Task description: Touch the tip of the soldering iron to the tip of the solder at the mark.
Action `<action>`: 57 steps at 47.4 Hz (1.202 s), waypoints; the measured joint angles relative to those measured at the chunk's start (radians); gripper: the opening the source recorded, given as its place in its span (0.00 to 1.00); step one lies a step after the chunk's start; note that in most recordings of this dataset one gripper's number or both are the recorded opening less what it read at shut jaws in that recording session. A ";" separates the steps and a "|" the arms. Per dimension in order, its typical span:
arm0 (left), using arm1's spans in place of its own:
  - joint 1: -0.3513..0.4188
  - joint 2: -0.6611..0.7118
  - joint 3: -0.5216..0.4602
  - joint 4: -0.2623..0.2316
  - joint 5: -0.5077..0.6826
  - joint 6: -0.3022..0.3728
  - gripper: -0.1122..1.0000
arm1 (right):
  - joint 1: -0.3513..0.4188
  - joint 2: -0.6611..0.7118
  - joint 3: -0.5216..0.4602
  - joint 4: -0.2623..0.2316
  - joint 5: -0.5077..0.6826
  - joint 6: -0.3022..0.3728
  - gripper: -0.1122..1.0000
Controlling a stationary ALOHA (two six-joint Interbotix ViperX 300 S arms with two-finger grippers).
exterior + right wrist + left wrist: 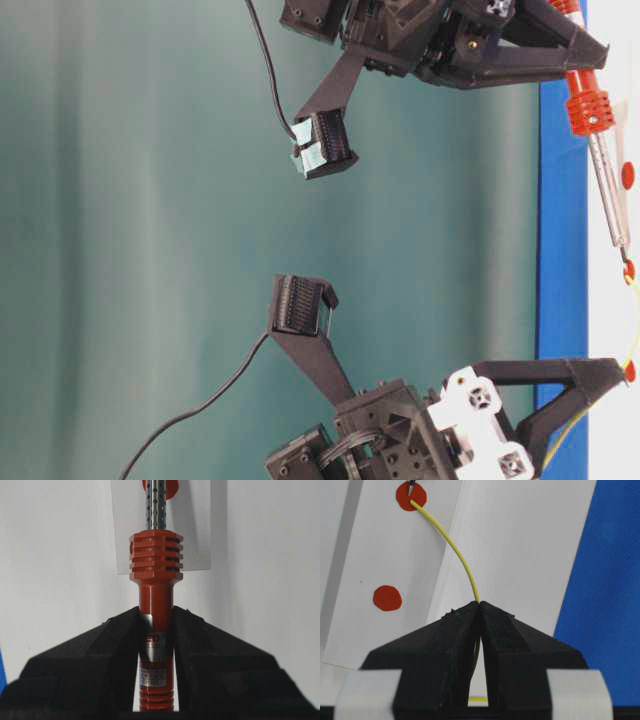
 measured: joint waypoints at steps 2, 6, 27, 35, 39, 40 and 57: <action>0.000 0.002 -0.002 0.002 0.000 0.002 0.11 | 0.002 0.000 0.000 0.000 0.000 0.000 0.16; 0.000 0.002 -0.003 0.002 0.000 0.002 0.11 | 0.002 0.000 0.000 0.000 0.000 0.000 0.16; 0.000 0.003 -0.006 0.000 0.003 0.003 0.11 | 0.002 0.000 0.000 0.000 0.000 0.000 0.16; 0.000 0.003 -0.006 0.000 0.003 0.003 0.11 | 0.003 0.000 -0.002 0.002 0.000 0.000 0.16; 0.000 0.003 -0.006 0.000 0.003 0.003 0.11 | 0.003 0.000 0.000 0.000 0.000 0.000 0.16; 0.000 0.003 -0.006 0.002 0.003 0.003 0.11 | 0.003 0.000 0.000 0.000 0.000 0.000 0.16; 0.000 -0.041 -0.003 0.000 0.020 0.000 0.11 | 0.002 -0.002 -0.002 0.000 0.000 0.000 0.16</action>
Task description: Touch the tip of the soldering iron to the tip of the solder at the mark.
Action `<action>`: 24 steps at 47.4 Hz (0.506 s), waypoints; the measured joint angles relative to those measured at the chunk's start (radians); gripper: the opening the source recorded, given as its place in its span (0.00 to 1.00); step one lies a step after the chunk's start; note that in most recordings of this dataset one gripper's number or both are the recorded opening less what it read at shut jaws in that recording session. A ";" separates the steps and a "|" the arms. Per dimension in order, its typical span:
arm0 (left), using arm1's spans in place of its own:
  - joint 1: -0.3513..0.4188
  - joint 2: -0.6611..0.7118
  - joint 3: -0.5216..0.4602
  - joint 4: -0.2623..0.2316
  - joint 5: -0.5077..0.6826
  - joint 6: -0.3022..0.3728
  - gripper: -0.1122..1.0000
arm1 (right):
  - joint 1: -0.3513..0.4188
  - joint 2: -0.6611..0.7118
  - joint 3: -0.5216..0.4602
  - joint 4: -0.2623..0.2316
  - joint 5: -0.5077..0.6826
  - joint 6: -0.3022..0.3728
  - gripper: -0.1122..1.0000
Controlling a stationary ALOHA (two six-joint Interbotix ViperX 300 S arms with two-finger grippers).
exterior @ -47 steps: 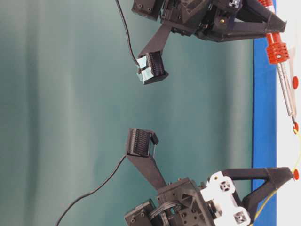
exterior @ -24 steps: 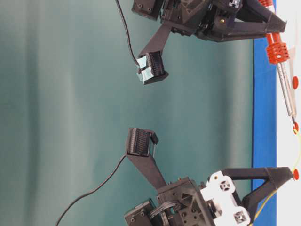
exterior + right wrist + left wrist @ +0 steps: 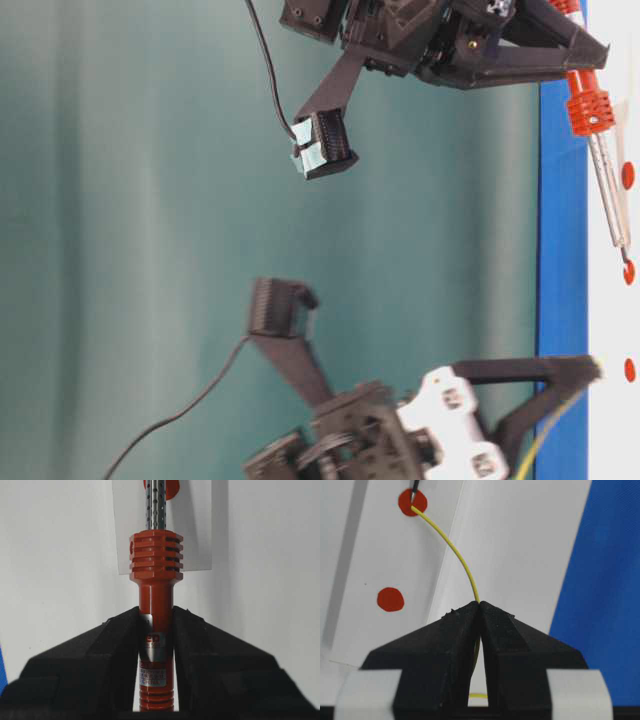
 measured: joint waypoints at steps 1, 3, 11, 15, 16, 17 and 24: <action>0.000 -0.008 0.003 0.000 0.002 0.000 0.11 | 0.002 0.002 0.002 0.000 0.000 0.000 0.16; 0.002 -0.029 0.012 0.000 0.006 -0.002 0.11 | 0.002 0.002 0.002 0.000 0.000 0.000 0.16; 0.000 -0.112 0.069 0.002 0.015 -0.006 0.11 | 0.002 0.002 0.002 0.000 0.000 0.000 0.16; -0.003 -0.143 0.097 0.000 0.017 -0.012 0.11 | 0.002 0.002 0.000 0.000 0.000 0.000 0.16; -0.002 -0.147 0.101 0.000 0.017 -0.009 0.11 | 0.002 0.002 0.000 0.000 0.000 0.000 0.16; -0.003 -0.150 0.104 0.000 0.017 -0.012 0.11 | 0.002 0.000 0.002 0.000 -0.002 0.000 0.16; -0.006 -0.160 0.112 0.000 0.018 -0.026 0.11 | 0.002 0.000 0.002 0.002 -0.002 0.000 0.16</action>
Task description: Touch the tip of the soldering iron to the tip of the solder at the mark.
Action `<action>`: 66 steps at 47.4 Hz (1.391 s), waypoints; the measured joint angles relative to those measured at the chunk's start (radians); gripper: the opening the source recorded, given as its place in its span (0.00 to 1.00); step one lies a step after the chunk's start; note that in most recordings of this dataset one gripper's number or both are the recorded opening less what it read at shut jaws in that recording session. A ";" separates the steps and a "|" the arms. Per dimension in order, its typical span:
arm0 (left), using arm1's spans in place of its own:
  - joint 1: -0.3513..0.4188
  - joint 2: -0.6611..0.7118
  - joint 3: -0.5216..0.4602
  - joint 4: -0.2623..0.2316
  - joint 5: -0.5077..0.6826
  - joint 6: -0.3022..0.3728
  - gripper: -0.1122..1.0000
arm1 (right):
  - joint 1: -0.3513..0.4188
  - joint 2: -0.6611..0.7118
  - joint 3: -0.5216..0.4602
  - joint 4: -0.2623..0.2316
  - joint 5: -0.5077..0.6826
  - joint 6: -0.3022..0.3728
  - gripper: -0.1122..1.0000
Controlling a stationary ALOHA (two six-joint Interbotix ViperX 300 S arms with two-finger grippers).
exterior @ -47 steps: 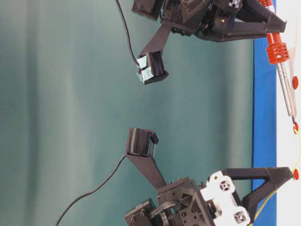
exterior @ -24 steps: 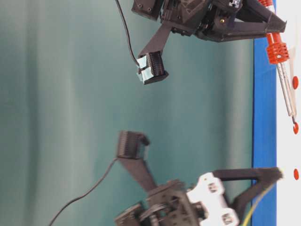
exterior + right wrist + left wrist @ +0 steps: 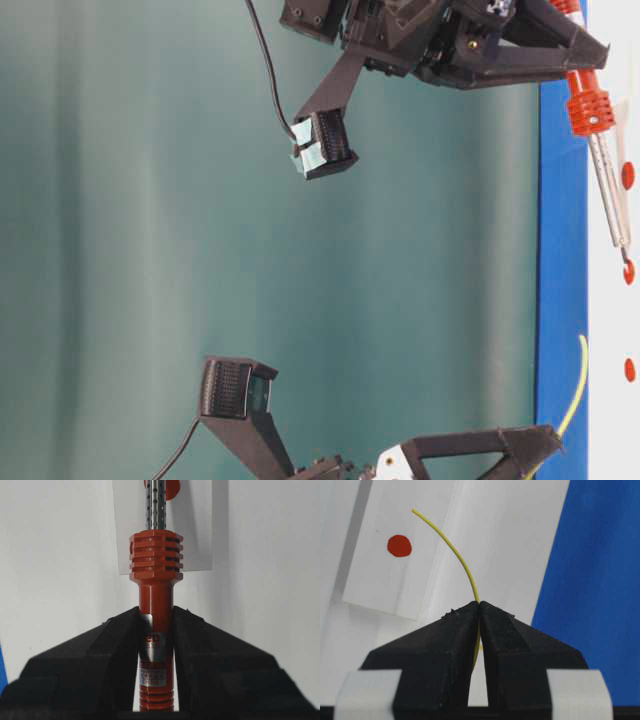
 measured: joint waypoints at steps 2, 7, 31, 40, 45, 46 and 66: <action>0.000 0.002 0.000 0.000 -0.002 -0.003 0.11 | 0.000 0.002 0.000 -0.002 0.000 0.000 0.16; 0.000 0.002 0.000 0.000 -0.003 -0.003 0.11 | 0.000 -0.006 0.000 -0.005 0.002 0.006 0.16; -0.002 0.002 0.000 0.000 -0.003 -0.006 0.11 | -0.009 -0.319 0.195 -0.011 0.041 0.046 0.16; -0.002 0.008 -0.011 0.000 -0.005 -0.008 0.11 | -0.012 -0.367 0.230 -0.021 0.044 0.063 0.16; -0.005 0.018 -0.028 0.002 -0.005 -0.008 0.11 | -0.012 -0.365 0.232 -0.028 0.044 0.061 0.16; -0.005 0.021 -0.032 0.000 -0.003 -0.008 0.11 | -0.012 -0.365 0.232 -0.029 0.044 0.063 0.16; -0.006 0.164 -0.195 0.000 -0.005 0.006 0.11 | -0.012 -0.350 0.230 -0.038 0.044 0.063 0.16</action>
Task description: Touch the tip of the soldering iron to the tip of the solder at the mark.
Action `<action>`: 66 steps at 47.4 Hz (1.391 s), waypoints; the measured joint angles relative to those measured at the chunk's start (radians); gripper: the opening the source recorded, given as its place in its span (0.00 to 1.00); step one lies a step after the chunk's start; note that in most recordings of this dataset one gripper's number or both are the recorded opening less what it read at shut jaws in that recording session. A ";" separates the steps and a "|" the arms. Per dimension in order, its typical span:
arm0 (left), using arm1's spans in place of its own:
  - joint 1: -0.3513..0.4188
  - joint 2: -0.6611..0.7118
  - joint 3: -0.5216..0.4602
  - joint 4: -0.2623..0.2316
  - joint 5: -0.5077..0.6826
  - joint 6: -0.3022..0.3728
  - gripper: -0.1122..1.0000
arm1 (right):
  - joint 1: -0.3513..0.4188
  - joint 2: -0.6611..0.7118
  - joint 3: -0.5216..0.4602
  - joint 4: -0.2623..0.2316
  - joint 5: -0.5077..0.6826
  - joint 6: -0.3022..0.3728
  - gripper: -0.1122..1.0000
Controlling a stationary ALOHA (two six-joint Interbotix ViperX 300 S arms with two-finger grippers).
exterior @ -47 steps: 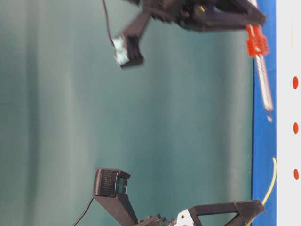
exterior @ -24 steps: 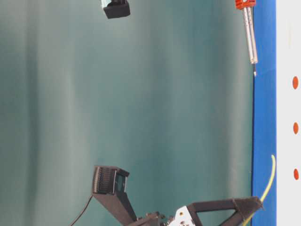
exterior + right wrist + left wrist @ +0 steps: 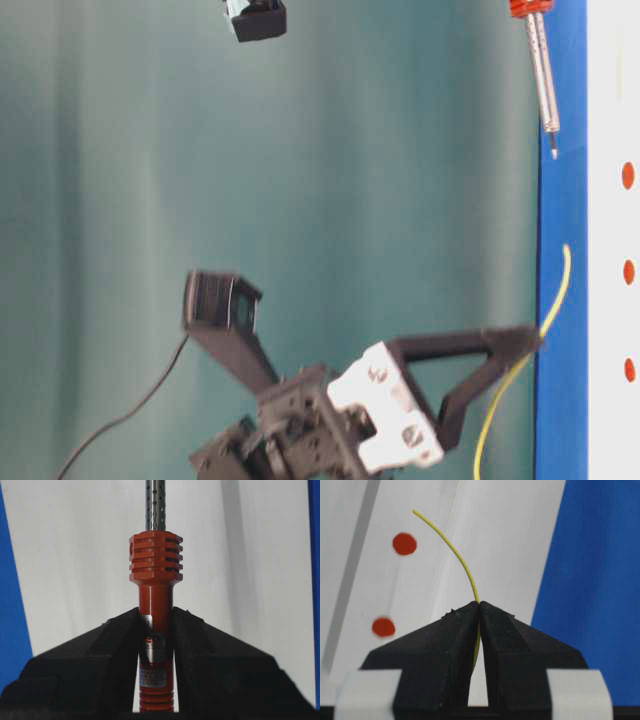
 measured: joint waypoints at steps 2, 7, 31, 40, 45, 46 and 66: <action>-0.002 0.025 -0.023 0.000 0.002 0.003 0.11 | 0.000 0.002 0.002 -0.002 0.000 0.000 0.16; 0.000 0.080 -0.061 0.002 0.000 0.005 0.11 | 0.000 0.005 0.000 -0.002 -0.002 0.000 0.16; 0.011 0.161 -0.104 0.000 -0.041 0.006 0.11 | 0.000 0.035 0.000 -0.002 -0.017 0.000 0.16; 0.009 0.169 -0.106 0.000 -0.049 0.006 0.11 | 0.000 0.055 0.002 -0.002 -0.021 -0.002 0.16; 0.011 0.178 -0.106 0.000 -0.052 0.005 0.11 | 0.002 0.057 0.000 -0.002 -0.023 0.000 0.16; 0.011 0.181 -0.106 0.000 -0.052 0.005 0.11 | 0.002 0.058 0.000 -0.002 -0.023 0.000 0.16; 0.011 0.193 -0.107 0.002 -0.051 0.002 0.11 | 0.000 0.061 0.000 -0.002 -0.025 0.000 0.16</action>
